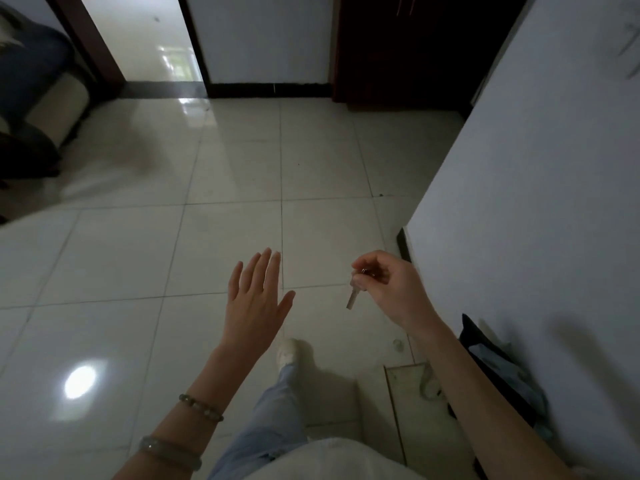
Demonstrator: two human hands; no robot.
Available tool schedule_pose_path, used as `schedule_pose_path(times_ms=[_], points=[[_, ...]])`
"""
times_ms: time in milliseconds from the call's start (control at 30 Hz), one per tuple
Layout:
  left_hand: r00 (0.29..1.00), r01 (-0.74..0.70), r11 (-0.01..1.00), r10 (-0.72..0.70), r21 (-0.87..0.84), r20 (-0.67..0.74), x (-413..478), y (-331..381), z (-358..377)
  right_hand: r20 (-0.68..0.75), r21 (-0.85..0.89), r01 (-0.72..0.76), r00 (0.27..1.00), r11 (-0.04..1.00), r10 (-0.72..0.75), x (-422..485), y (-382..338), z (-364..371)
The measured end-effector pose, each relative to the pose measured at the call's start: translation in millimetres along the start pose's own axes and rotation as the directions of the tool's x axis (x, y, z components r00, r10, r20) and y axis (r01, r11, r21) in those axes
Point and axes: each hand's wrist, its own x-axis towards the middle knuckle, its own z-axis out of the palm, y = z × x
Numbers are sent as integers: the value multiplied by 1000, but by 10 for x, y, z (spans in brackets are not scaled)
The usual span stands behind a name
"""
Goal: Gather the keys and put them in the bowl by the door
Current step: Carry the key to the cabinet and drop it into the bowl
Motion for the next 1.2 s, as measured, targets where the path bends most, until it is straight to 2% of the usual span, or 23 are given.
schedule_pose_path(times_ms=[100, 300, 633, 900, 1200], points=[[1000, 6, 1000, -6, 2, 12, 531, -216, 18, -26, 20, -24, 999, 1000, 24, 556, -58, 70], [997, -77, 997, 77, -8, -4, 1544, -561, -15, -72, 23, -33, 997, 999, 35, 1553, -210, 212], [992, -128, 990, 127, -52, -17, 3038, -845, 87, -151, 43, -74, 985, 996, 80, 2763, -223, 99], [989, -143, 989, 142, -46, -31, 4457, -849, 438, -212, 75, -72, 974, 995, 86, 4097, -1, -308], [987, -149, 986, 144, -80, -65, 6327, -616, 528, -296, 182, -64, 948, 981, 116, 5756, 131, -1084]])
